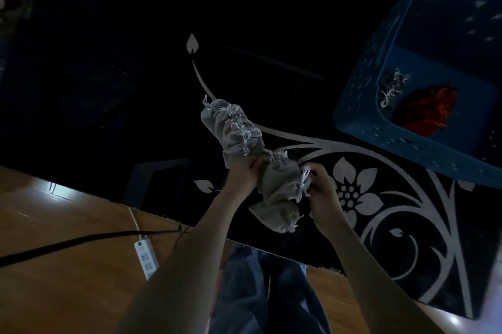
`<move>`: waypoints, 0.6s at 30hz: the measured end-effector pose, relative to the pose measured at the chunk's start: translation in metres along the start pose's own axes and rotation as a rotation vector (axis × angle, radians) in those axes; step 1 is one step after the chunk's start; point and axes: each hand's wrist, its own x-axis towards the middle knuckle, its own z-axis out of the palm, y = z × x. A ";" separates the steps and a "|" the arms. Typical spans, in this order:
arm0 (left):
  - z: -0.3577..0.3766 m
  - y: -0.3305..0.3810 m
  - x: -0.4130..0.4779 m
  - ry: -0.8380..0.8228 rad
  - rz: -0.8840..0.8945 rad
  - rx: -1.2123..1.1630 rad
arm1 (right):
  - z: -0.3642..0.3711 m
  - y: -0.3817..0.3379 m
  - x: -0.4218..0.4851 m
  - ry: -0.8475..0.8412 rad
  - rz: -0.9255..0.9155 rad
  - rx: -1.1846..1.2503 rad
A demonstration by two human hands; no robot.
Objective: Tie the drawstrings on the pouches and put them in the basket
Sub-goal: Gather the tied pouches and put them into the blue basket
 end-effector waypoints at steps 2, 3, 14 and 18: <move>0.001 0.017 -0.013 -0.027 0.038 0.061 | 0.003 -0.001 0.003 -0.004 0.040 -0.008; 0.002 0.022 -0.016 -0.035 0.060 0.076 | 0.006 -0.003 0.005 0.010 0.061 -0.021; 0.018 0.026 -0.020 -0.092 0.024 -0.237 | 0.006 -0.016 0.015 0.006 0.097 0.070; 0.021 0.025 -0.022 -0.055 0.028 -0.199 | 0.004 -0.014 0.014 -0.069 0.086 0.258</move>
